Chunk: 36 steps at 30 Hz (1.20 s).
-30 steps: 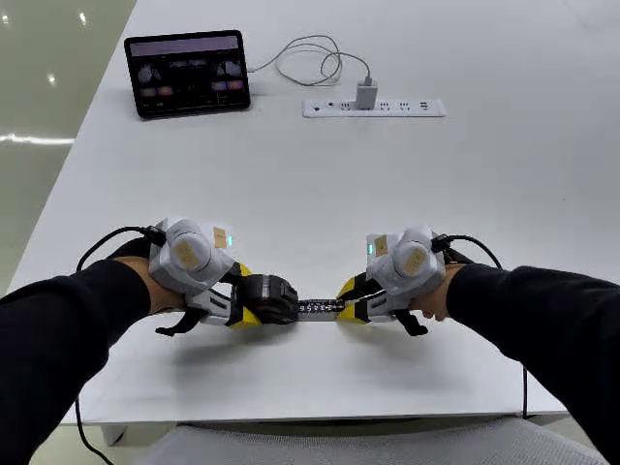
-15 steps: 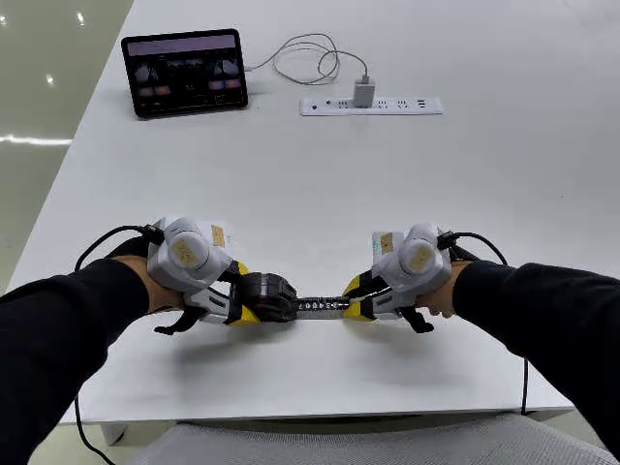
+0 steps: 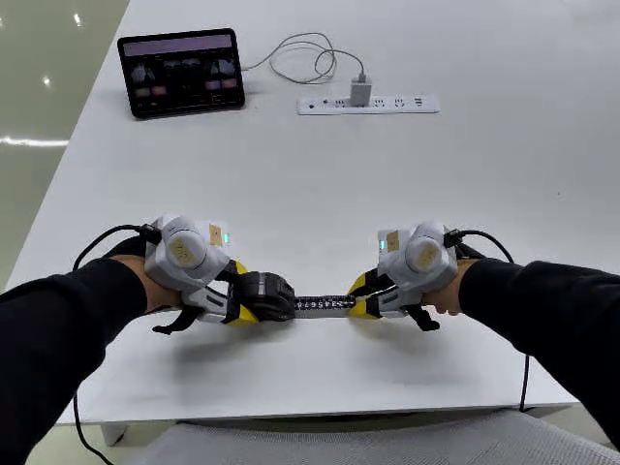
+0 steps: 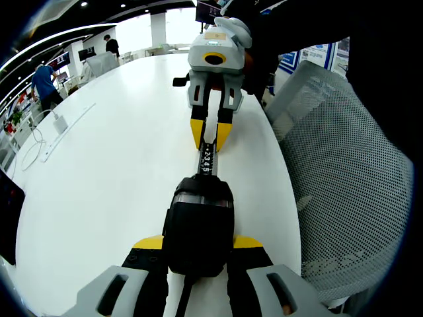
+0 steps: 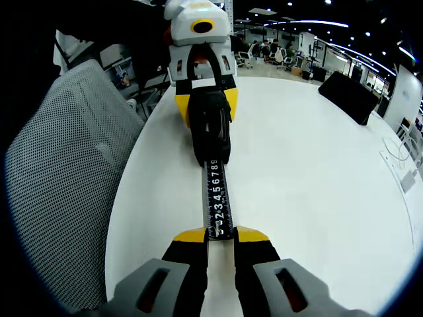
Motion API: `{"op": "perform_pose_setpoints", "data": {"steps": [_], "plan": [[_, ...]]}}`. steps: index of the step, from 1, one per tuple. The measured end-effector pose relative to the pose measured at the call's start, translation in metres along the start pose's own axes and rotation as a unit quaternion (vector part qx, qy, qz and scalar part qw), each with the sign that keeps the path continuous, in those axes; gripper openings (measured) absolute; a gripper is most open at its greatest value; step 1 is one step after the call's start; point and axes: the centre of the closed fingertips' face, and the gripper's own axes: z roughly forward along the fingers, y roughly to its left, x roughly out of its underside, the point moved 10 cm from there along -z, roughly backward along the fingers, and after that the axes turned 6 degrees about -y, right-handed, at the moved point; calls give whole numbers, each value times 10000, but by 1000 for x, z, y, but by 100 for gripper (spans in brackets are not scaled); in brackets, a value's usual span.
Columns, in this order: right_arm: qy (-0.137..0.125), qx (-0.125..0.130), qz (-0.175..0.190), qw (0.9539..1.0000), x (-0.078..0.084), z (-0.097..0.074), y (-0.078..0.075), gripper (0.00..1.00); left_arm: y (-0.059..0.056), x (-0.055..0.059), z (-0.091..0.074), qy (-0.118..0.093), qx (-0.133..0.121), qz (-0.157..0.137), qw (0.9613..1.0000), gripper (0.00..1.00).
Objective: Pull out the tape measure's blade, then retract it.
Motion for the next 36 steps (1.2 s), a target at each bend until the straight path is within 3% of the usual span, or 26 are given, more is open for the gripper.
{"op": "perform_pose_setpoints", "data": {"steps": [36], "plan": [[41,47,110,9999,13,-16,-1,9,-1,0,0,-2,8,4,10000,30]]}}
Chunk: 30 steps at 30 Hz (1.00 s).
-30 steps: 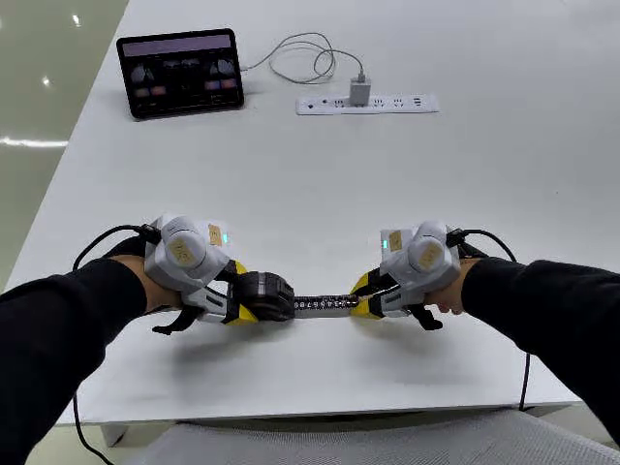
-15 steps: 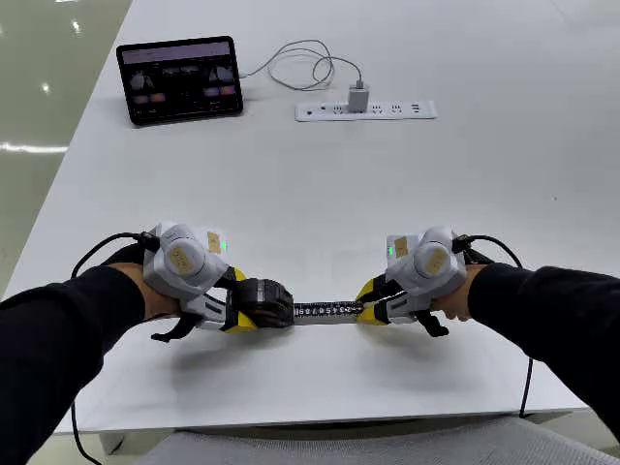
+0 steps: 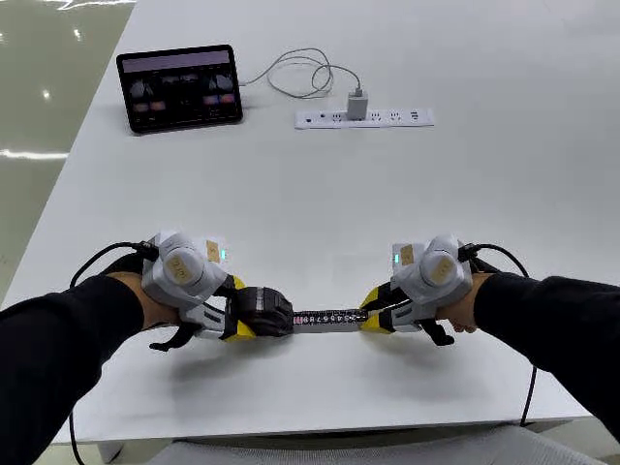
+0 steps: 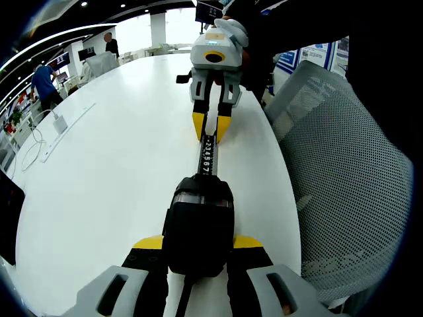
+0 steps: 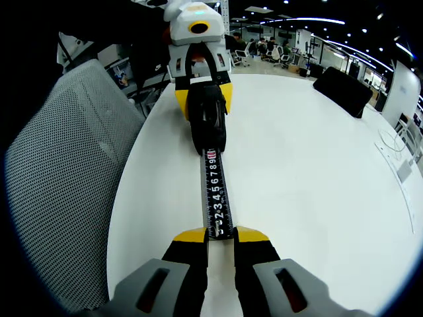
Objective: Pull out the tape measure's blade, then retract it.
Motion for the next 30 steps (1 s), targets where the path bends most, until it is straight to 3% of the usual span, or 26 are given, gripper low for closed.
{"op": "perform_pose_setpoints", "data": {"steps": [30], "plan": [[39,116,85,9999,14,-15,1,9,0,0,0,9,-17,-8,10000,30]]}}
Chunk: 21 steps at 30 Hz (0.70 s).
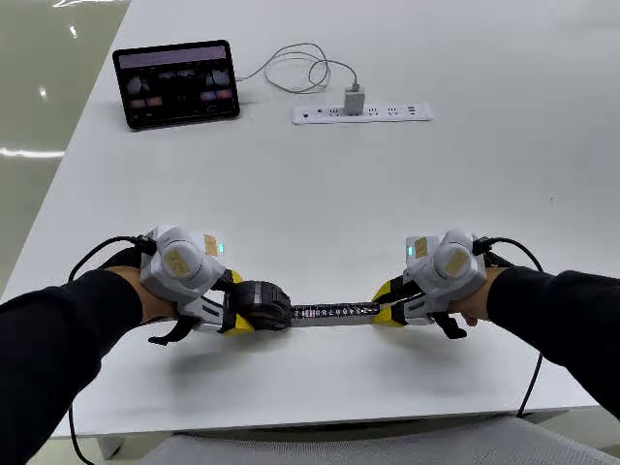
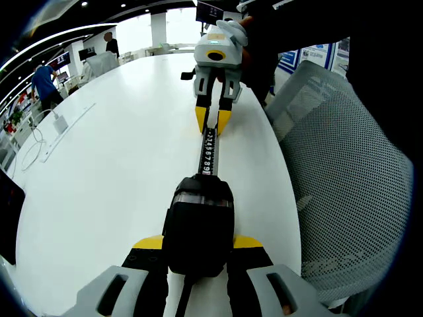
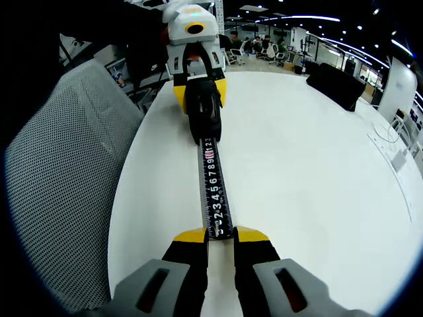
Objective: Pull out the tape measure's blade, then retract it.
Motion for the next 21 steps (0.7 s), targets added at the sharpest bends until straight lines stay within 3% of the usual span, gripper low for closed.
{"op": "perform_pose_setpoints", "data": {"steps": [21], "plan": [[54,43,-7,10000,7,-9,-1,9,-2,-1,0,13,-24,21,10000,30]]}}
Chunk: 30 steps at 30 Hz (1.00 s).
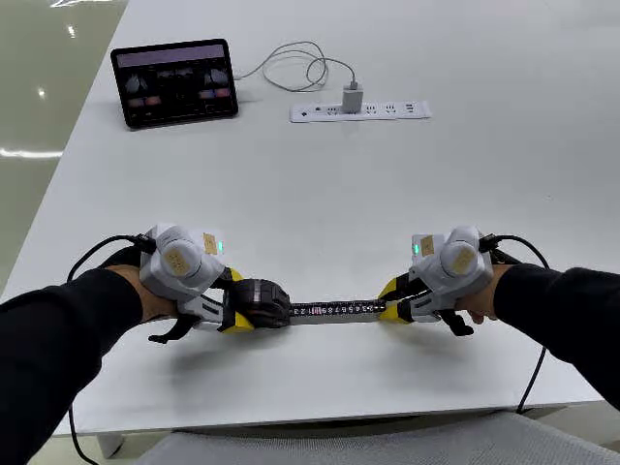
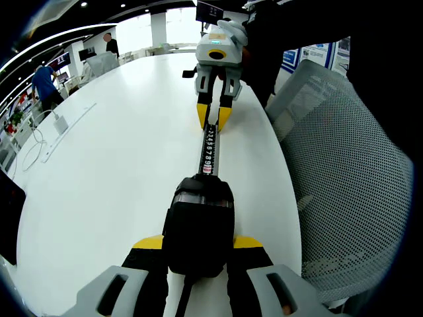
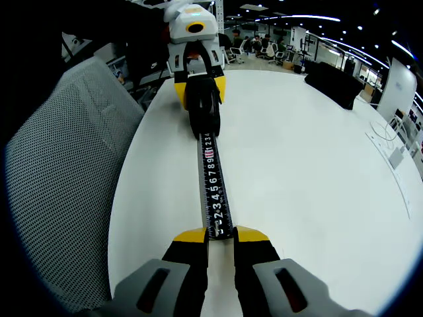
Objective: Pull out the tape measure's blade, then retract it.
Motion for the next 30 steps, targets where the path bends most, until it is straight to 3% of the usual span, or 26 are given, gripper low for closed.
{"op": "perform_pose_setpoints", "data": {"steps": [30], "plan": [[55,64,109,9999,13,-14,-3,9,1,0,0,9,16,1,10000,30]]}}
